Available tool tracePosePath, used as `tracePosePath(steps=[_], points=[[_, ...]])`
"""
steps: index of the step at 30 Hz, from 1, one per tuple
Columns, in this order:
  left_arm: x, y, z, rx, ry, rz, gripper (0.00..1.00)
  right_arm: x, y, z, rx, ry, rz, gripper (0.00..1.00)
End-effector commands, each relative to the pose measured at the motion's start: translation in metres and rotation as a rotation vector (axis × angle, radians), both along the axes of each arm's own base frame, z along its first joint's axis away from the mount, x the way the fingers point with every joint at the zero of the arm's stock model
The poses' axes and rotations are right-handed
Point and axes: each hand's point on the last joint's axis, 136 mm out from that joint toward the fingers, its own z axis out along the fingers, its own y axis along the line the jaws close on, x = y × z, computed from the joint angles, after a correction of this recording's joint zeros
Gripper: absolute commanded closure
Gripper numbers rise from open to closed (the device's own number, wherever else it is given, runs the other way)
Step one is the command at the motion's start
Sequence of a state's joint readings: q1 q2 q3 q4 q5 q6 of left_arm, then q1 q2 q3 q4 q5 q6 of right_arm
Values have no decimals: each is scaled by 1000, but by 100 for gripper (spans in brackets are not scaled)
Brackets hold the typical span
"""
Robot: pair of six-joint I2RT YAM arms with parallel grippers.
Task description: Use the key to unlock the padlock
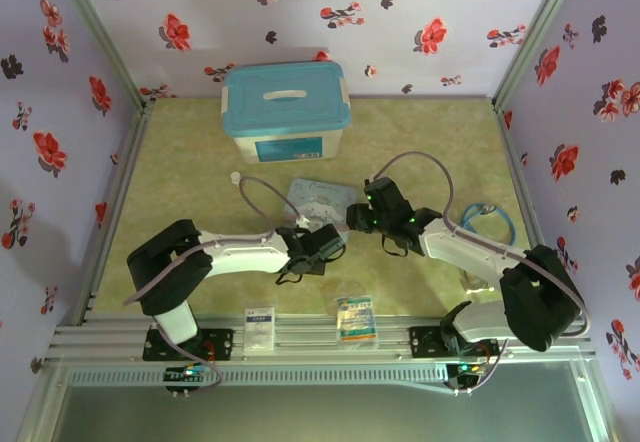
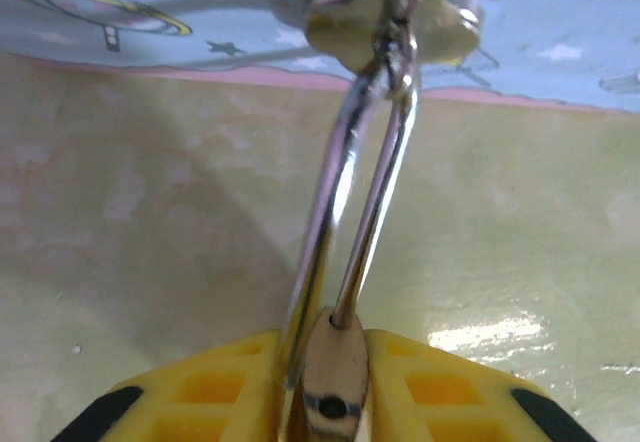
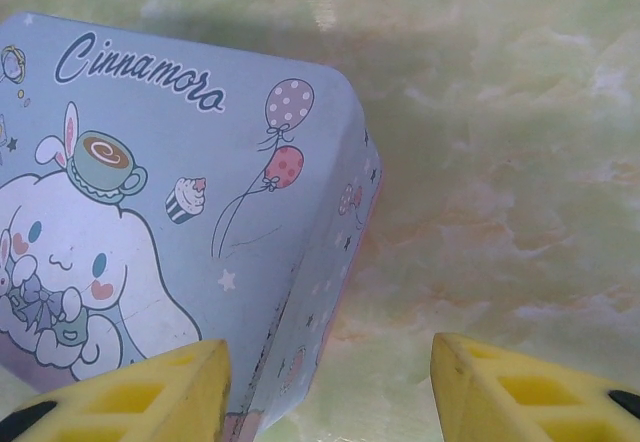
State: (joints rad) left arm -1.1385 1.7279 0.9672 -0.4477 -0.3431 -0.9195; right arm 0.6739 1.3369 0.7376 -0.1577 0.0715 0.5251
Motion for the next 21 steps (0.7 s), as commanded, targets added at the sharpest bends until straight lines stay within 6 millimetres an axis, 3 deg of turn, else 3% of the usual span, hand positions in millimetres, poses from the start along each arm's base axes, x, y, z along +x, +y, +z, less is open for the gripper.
tracePosePath(steps=[1, 5, 10, 21], points=[[-5, 13, 2, 132, -22, -17, 72, 2, 0, -4, 12, 3, -12, 45], [-8, 10, 2, 151, -25, -33, 69, 2, 0, -8, 6, 11, -10, 45], [-9, 8, 16, 254, -74, -62, 68, 1, 0, -12, 5, 22, -12, 46], [-13, -12, 18, 254, -83, -114, 69, -2, -4, -17, -3, 25, -23, 46]])
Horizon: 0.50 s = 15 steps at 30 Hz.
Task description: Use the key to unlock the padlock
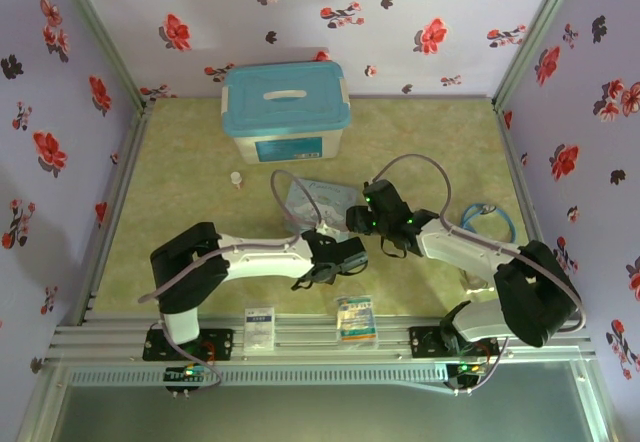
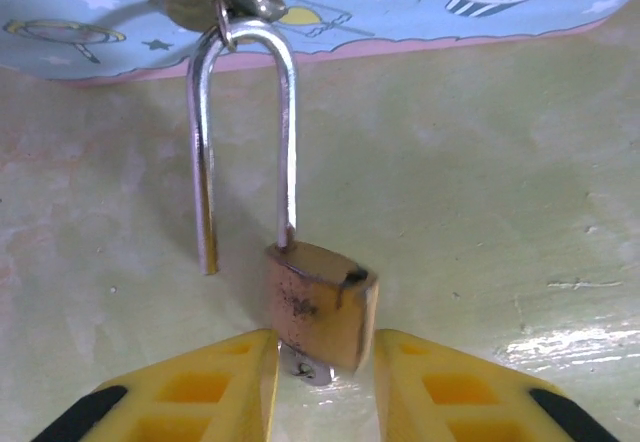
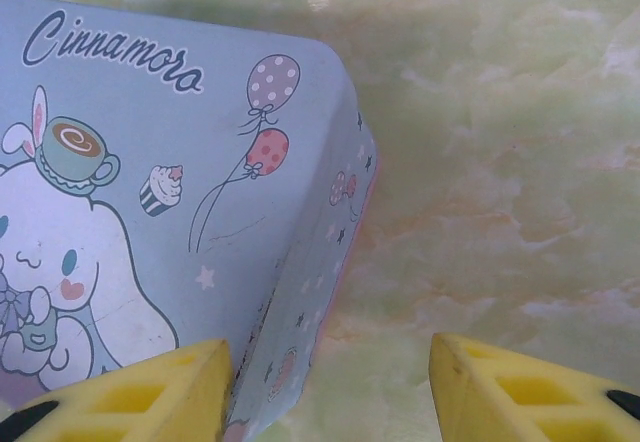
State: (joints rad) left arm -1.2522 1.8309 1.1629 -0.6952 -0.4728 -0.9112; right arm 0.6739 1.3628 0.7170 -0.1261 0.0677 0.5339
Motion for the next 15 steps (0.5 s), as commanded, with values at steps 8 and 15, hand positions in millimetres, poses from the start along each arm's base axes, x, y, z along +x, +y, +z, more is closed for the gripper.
tracePosePath(steps=[8, 15], points=[[3, -16, 49, -215, -76, -48, 58, -9, -16, 13, 41, -39, -57, 45], [21, 6, 123, -421, -199, -76, 20, -34, -21, 36, 143, -62, -57, 36]])
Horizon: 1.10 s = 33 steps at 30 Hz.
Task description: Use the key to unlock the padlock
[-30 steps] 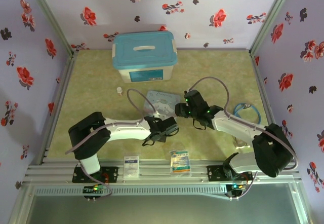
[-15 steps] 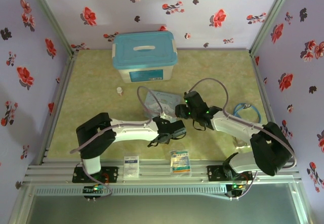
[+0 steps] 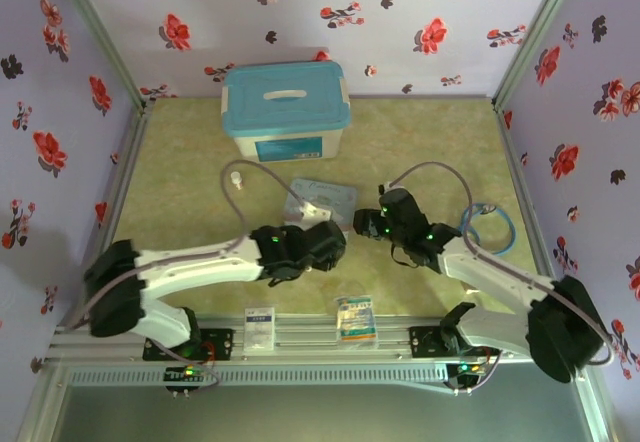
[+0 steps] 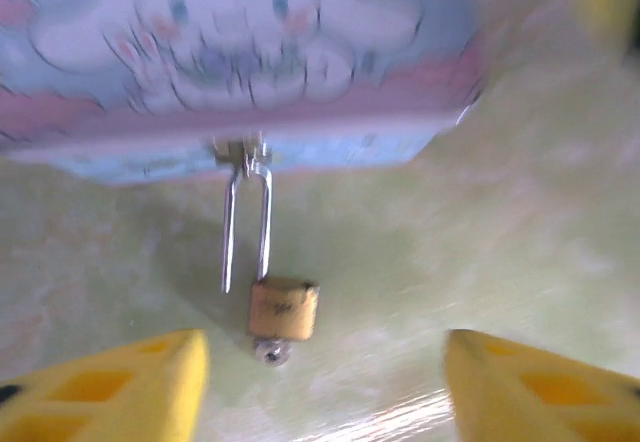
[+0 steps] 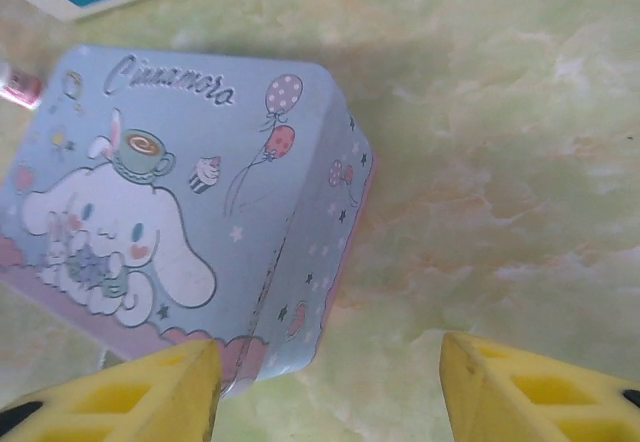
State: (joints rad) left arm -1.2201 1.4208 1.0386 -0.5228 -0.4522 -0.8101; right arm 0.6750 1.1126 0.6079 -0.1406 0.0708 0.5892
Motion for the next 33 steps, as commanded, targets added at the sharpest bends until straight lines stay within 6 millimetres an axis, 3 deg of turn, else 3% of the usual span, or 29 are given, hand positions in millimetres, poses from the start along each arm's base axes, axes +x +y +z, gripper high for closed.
tracePosePath(steps=[1, 4, 7, 9, 13, 19, 28, 33], points=[[14, 17, 19, -56, -66, -6, 14, -17, -4, 5, 25, 12, -16, 33], [29, 39, 28, -118, -86, 24, 1, -33, 2, 9, -66, 9, 2, 25], [47, 56, 27, -187, -44, 49, 0, -49, 31, 6, -59, 33, 62, 17], [60, 65, 25, -235, -24, 71, 0, -57, 53, -1, -47, 54, 93, 18], [75, 74, 21, -253, -37, 85, 0, -64, 79, -21, -119, 41, 60, 20], [78, 85, 0, -298, 0, 159, 2, -62, 114, -51, -114, 95, 38, 23], [75, 102, -22, -277, 21, 199, 2, -58, 139, -81, -179, 115, 62, 29], [78, 109, -31, -256, 32, 221, 2, -59, 130, -100, -226, 134, 35, 35]])
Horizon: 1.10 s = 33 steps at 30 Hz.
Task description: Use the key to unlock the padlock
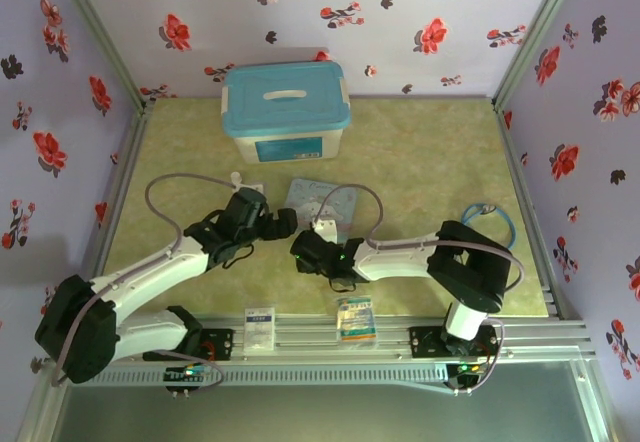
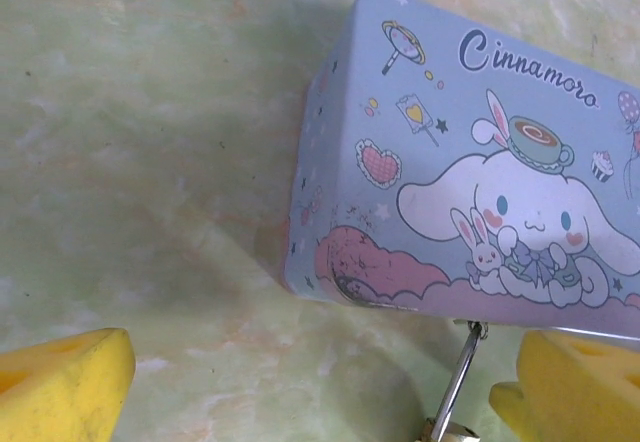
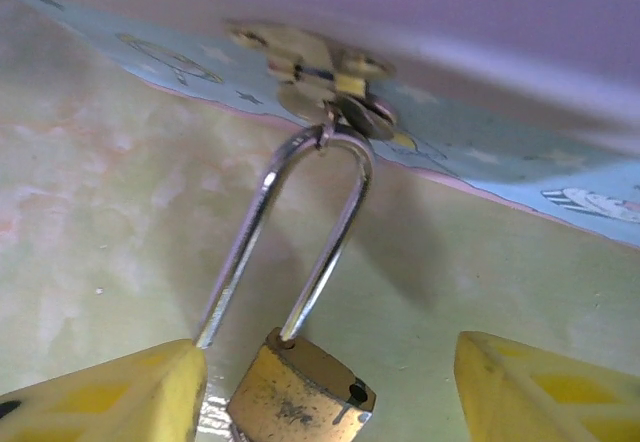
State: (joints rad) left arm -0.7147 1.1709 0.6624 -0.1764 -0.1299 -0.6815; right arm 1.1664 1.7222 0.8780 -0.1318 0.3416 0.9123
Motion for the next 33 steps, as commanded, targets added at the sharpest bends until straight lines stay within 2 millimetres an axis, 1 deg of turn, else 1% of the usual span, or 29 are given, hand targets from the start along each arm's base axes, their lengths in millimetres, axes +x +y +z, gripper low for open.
tracePosePath(steps=[1, 3, 5, 9, 12, 15, 18, 23, 26, 29, 31, 33], points=[[3, 7, -5, -2, 3, 36, 2, 2, -5, -8, -36, -17, -32, 36], [8, 10, -8, 3, 3, 49, 2, 1, -10, -13, -87, -10, -22, 37], [15, 9, -6, 1, -14, 49, 1, -1, -17, -18, -129, -7, -25, 40], [29, -4, 0, 1, -43, 17, 2, -7, -36, -24, -165, 7, -49, 44], [38, -19, -2, -11, -43, -20, 9, -11, -49, -26, -174, 9, -60, 49], [43, -32, -12, -33, -9, -43, 20, -15, -54, -28, -157, 11, -64, 52], [40, -38, -19, -61, 30, -47, 32, -16, -56, -30, -142, 16, -68, 57], [27, -34, -22, -125, 39, -17, 41, -17, -63, -32, -121, 20, -91, 66], [21, -36, -23, -129, 47, -25, 43, -17, -62, -36, -89, 34, -84, 70], [15, -42, -22, -149, 56, -38, 46, -16, -65, -39, -83, 47, -84, 74], [11, -46, -20, -172, 56, -42, 46, -16, -72, -39, -99, 47, -94, 74], [6, -50, -18, -193, 58, -45, 47, -17, -83, -39, -111, 49, -115, 75]])
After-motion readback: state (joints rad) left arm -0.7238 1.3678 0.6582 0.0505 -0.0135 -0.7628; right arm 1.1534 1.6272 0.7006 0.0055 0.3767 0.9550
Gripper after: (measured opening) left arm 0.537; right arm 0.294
